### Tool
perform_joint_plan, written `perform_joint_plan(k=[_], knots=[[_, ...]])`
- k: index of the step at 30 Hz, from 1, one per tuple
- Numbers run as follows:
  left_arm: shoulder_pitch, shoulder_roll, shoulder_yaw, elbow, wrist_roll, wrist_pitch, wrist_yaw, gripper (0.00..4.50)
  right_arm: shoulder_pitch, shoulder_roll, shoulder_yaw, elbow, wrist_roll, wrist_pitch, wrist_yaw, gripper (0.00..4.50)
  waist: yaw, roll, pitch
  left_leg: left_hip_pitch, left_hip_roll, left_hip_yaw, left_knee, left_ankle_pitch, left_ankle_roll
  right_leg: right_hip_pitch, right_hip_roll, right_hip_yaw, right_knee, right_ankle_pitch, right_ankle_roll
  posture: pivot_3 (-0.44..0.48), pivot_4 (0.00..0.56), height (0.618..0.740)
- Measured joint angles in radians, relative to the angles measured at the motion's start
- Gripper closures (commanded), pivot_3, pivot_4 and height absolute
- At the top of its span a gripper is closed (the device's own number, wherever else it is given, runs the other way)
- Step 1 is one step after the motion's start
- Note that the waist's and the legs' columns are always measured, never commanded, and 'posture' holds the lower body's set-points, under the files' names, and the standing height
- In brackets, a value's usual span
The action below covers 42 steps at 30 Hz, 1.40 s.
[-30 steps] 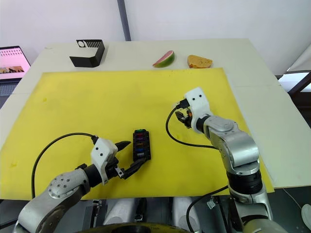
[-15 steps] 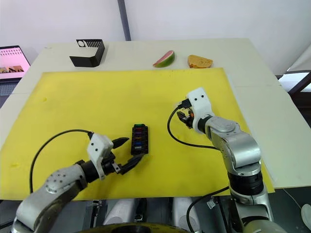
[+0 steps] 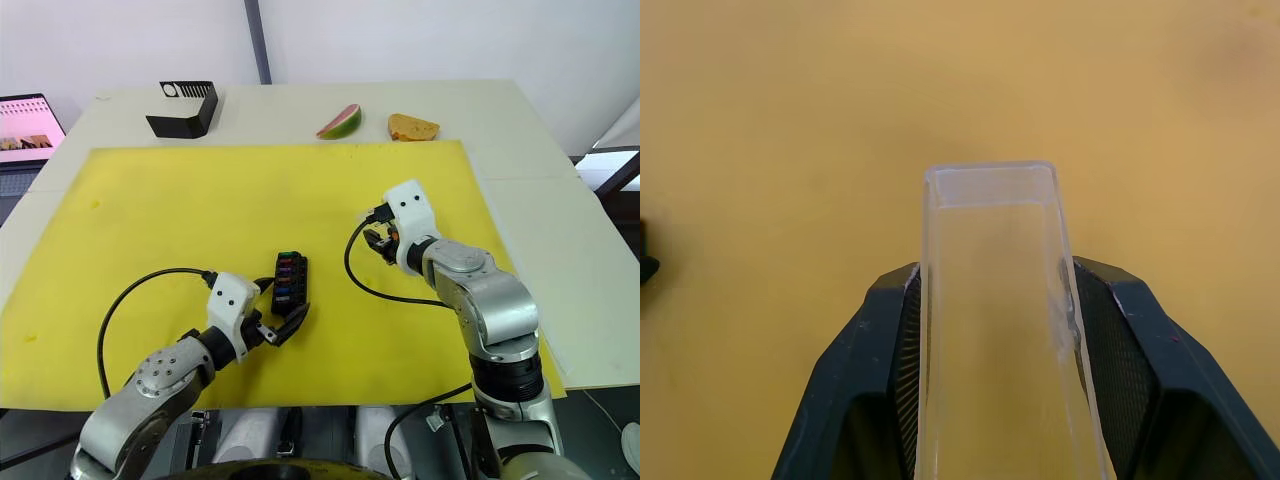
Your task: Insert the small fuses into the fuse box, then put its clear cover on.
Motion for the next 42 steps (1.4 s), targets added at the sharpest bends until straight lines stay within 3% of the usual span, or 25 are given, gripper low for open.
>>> perform_joint_plan(k=[15, 24, 33, 36, 38, 42], knots=[[-0.038, 0.087, 0.074, 0.009, -0.015, 0.022, -0.097, 0.0, 0.018, 0.0, 0.005, -0.022, 0.01, -0.021, 0.008, 2.83, -0.003, 0.0, 0.0, 0.0, 0.0, 0.0, 0.0, 0.0, 0.0, -0.001, 0.0, 0.0, 0.0, 0.0, 0.0, 0.0, 0.15, 0.74], [0.01, 0.066, 0.1, -0.038, -0.051, 0.061, -0.088, 0.0, 0.018, 0.004, 0.005, -0.022, 0.019, -0.032, 0.008, 2.83, -0.003, 0.0, 0.0, 0.0, 0.0, 0.0, 0.0, 0.0, 0.0, -0.001, 0.0, 0.0, 0.0, 0.0, 0.0, 0.0, 0.15, 0.74], [-0.003, 0.005, 0.045, 0.021, 0.034, 0.021, -0.025, 0.0, 0.014, -0.006, 0.012, -0.022, 0.021, -0.035, 0.018, 2.83, -0.002, 0.0, 0.0, 0.0, 0.0, 0.0, 0.0, 0.0, 0.0, -0.001, 0.0, 0.0, 0.0, 0.0, 0.0, 0.0, 0.15, 0.74], [-0.003, -0.003, 0.044, 0.025, 0.041, 0.016, -0.023, 0.83, 0.014, -0.022, 0.011, -0.022, 0.025, -0.044, 0.031, 2.83, -0.002, 0.0, 0.0, 0.0, 0.0, 0.0, 0.0, 0.0, 0.0, -0.001, 0.0, 0.0, 0.0, 0.0, 0.0, 0.0, 0.15, 0.74], [-0.005, 0.003, 0.053, 0.03, 0.046, 0.011, -0.028, 1.77, 0.014, -0.034, 0.011, -0.022, 0.03, -0.051, 0.041, 2.83, -0.002, 0.0, 0.0, 0.0, 0.0, 0.0, 0.0, 0.0, 0.0, -0.001, 0.0, 0.0, 0.0, 0.0, 0.0, 0.0, 0.15, 0.74], [-0.043, 0.051, 0.073, 0.053, 0.028, 0.011, -0.089, 1.92, 0.02, -0.061, 0.008, -0.022, 0.04, -0.083, 0.066, 2.83, -0.001, 0.0, 0.0, -0.001, 0.0, 0.0, 0.0, 0.0, 0.0, -0.001, 0.0, 0.0, 0.0, 0.0, 0.0, 0.0, 0.15, 0.74]])
